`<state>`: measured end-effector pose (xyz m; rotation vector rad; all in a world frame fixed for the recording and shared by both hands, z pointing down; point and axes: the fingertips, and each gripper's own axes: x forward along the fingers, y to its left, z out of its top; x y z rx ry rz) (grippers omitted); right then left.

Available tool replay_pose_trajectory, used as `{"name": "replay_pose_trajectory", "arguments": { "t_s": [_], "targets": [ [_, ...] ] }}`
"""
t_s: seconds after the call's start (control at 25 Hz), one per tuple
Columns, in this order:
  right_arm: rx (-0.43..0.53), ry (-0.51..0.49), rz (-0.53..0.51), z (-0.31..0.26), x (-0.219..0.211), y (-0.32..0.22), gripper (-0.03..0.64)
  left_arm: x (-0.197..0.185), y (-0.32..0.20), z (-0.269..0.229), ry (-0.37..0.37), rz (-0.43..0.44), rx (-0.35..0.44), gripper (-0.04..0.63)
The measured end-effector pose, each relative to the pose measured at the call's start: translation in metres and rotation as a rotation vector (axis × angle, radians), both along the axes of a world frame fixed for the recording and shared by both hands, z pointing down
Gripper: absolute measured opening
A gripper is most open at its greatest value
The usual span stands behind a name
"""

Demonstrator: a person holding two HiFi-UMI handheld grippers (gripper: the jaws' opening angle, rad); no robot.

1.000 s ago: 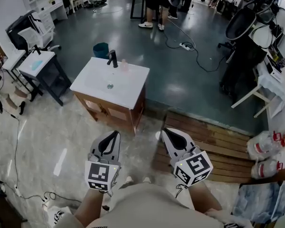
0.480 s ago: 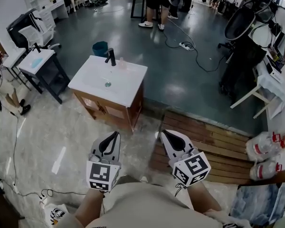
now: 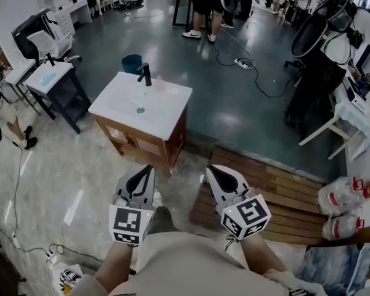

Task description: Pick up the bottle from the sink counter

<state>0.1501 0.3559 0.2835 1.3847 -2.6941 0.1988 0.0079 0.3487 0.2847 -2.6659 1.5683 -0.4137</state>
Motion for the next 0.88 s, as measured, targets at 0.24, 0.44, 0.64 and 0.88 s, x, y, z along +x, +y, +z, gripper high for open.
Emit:
{"name": "replay_pose_trajectory", "arguments": {
  "t_s": [0.24, 0.44, 0.64, 0.88],
  "targets": [
    [0.013, 0.011, -0.012, 0.008, -0.011, -0.026, -0.003, -0.011, -0.021, 0.016, 0.008, -0.013, -0.009, 0.014],
    [0.005, 0.015, -0.01, 0.018, -0.02, -0.056, -0.003, -0.02, -0.052, 0.023, 0.011, -0.013, -0.01, 0.014],
    [-0.019, 0.025, -0.017, 0.03, -0.032, -0.093, -0.003, -0.033, -0.091, 0.031, 0.012, -0.022, -0.026, 0.014],
    [-0.035, 0.035, -0.016, 0.032, -0.049, -0.151, -0.003, -0.05, -0.149, 0.033, 0.019, -0.02, -0.041, 0.014]
  ]
}}
